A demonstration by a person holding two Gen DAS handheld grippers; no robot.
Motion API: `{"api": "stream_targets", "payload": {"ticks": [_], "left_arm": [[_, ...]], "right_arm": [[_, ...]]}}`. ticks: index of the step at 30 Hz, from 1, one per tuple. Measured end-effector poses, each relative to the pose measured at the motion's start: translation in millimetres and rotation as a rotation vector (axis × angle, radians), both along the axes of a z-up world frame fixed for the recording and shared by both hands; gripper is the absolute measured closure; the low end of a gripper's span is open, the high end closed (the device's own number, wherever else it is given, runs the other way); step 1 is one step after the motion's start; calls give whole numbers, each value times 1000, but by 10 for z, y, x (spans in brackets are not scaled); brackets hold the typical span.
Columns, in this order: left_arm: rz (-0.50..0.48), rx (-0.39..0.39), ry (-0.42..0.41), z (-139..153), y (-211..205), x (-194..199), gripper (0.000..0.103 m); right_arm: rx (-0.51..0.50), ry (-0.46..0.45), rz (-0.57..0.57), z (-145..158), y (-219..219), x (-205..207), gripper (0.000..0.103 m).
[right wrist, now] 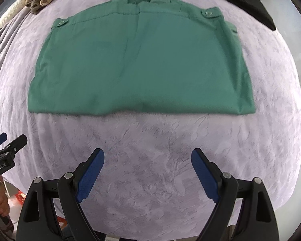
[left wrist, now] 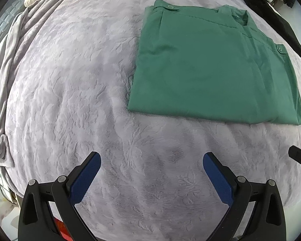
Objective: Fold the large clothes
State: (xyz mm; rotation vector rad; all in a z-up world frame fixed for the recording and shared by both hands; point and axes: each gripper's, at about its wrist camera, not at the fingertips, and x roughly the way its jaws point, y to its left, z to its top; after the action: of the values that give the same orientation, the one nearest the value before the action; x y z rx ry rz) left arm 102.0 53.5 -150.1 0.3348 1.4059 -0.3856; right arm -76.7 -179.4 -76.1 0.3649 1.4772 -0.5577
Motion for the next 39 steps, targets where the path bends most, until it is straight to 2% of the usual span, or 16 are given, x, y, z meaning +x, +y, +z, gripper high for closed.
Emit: {"api": "stream_targets", "payload": {"ticks": [8, 12, 15, 19, 34, 39], "left_arm": [[13, -9, 12, -75, 74, 42, 1], [16, -14, 22, -112, 112, 63, 1], [17, -14, 28, -142, 140, 89, 1], [13, -11, 31, -167, 178, 125, 1], [6, -6, 50, -349, 241, 416, 1], [32, -37, 57, -435, 340, 595, 1]], "right_arm": [[79, 26, -25, -159, 51, -45, 13], [210, 21, -95, -309, 25, -122, 13], [323, -14, -178, -421, -8, -210, 13], [404, -89, -247, -482, -6, -279, 13], [558, -183, -301, -656, 107, 59, 13], [653, -266, -318, -730, 149, 229, 13]]}}
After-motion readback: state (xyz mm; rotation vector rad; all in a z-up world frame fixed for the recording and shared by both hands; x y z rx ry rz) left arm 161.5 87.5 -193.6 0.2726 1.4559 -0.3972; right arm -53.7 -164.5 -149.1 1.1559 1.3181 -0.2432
